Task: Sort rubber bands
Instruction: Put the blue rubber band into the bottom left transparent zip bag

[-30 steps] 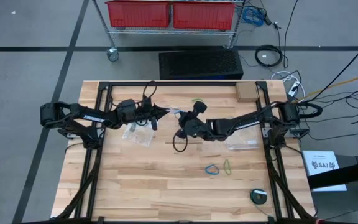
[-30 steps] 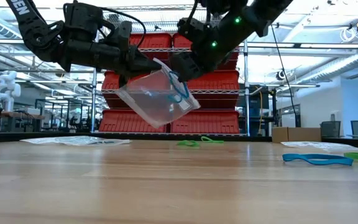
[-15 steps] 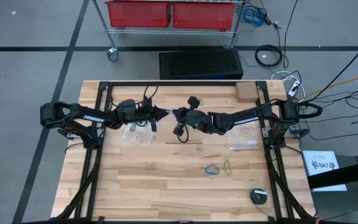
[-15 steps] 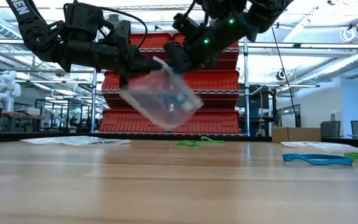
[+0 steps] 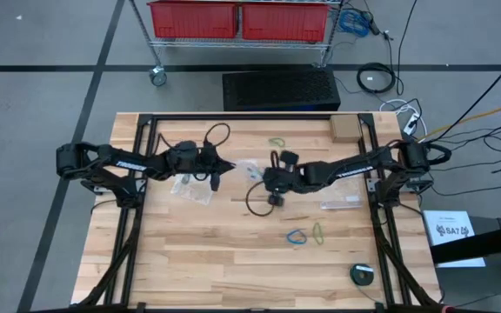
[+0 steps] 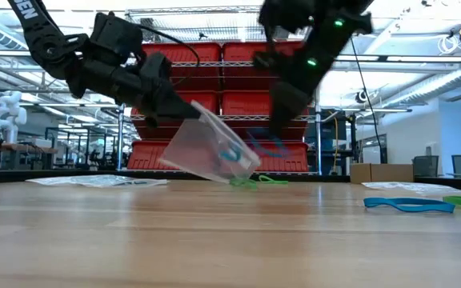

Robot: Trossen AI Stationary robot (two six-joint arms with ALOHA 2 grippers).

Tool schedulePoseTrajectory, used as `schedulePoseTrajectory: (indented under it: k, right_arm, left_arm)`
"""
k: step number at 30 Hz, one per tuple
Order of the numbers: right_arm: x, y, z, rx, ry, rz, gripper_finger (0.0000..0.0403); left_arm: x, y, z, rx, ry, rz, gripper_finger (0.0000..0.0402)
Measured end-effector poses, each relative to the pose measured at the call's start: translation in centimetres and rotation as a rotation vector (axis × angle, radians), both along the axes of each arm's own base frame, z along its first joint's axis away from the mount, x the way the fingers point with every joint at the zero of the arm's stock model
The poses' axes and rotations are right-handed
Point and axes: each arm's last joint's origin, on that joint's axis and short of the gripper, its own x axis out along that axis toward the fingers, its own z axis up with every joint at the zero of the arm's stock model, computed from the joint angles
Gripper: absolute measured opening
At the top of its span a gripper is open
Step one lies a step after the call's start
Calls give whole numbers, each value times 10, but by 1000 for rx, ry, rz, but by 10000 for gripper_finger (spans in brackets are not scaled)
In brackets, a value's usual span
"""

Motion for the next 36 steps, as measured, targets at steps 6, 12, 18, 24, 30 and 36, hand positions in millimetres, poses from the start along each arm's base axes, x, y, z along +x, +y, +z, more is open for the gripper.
schedulePoseTrajectory:
  k: [6,12,18,24,30,36]
  right_arm:
    - [-35,10,-43,276,201,-19,0]
    - [-51,11,-66,365,168,-160,5]
    - [-35,12,-49,361,116,-112,68]
    - [-4,14,-9,316,-26,12,147]
    - [16,13,20,196,-172,84,185]
    - [33,6,18,104,-276,110,155]
  left_arm:
    - [0,-8,-4,4,42,-102,2]
    - [2,-14,-5,3,46,-130,2]
    - [2,-14,-4,2,42,-129,2]
    - [2,-14,-4,3,38,-128,2]
    - [2,-14,-3,1,32,-125,2]
    - [4,-14,0,11,0,-124,2]
